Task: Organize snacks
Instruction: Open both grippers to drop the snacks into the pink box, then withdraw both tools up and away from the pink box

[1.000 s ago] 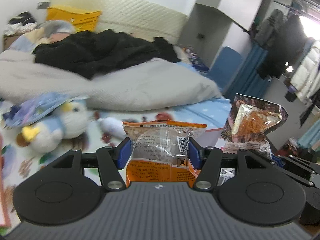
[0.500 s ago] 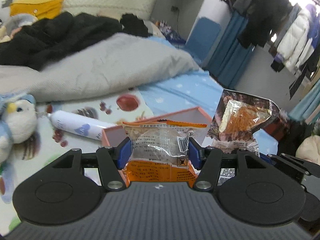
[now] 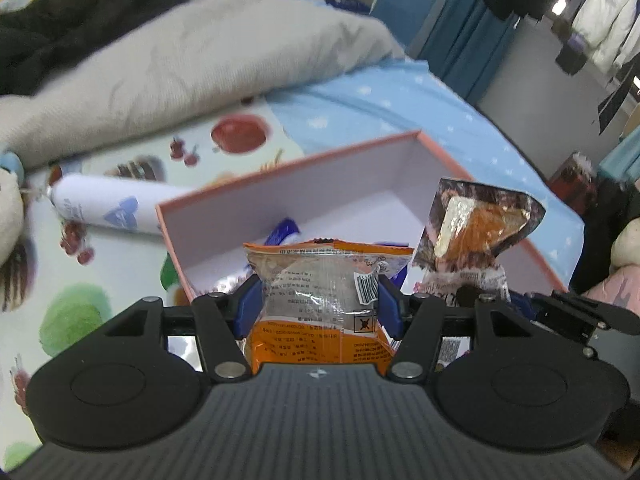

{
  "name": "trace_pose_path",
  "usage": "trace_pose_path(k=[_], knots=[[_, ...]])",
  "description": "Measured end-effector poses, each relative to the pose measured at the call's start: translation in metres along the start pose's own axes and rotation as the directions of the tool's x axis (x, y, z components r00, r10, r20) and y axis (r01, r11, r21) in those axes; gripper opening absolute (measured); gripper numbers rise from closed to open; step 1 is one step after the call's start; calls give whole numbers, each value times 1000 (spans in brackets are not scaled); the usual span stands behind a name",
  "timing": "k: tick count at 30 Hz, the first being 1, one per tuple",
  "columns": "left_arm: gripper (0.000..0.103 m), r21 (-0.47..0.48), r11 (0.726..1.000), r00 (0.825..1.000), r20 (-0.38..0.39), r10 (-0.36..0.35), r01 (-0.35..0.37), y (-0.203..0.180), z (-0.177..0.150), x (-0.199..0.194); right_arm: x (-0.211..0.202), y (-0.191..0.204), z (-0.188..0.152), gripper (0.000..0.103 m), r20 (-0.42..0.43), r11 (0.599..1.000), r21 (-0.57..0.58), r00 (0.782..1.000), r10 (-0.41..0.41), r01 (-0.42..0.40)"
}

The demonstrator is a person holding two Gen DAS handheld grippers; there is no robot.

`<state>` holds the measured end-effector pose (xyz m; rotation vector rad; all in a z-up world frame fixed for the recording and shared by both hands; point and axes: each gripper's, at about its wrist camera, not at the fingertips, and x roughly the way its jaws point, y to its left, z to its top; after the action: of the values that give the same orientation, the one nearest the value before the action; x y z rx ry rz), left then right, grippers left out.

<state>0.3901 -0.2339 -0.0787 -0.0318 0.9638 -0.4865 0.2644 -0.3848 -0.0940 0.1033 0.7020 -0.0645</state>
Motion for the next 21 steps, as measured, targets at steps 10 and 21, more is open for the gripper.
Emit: trace_pose_path(k=[10,21], knots=[[81,19,999,999,-12,-34,34,-5,-4,-2,2,-8,-3,66,-29,1000,16,1000,2,-2],[84,22,1000,993,119,-6,3,-15,-5,-90,-64,-5,13,67,88,999,43,996,-6,2]])
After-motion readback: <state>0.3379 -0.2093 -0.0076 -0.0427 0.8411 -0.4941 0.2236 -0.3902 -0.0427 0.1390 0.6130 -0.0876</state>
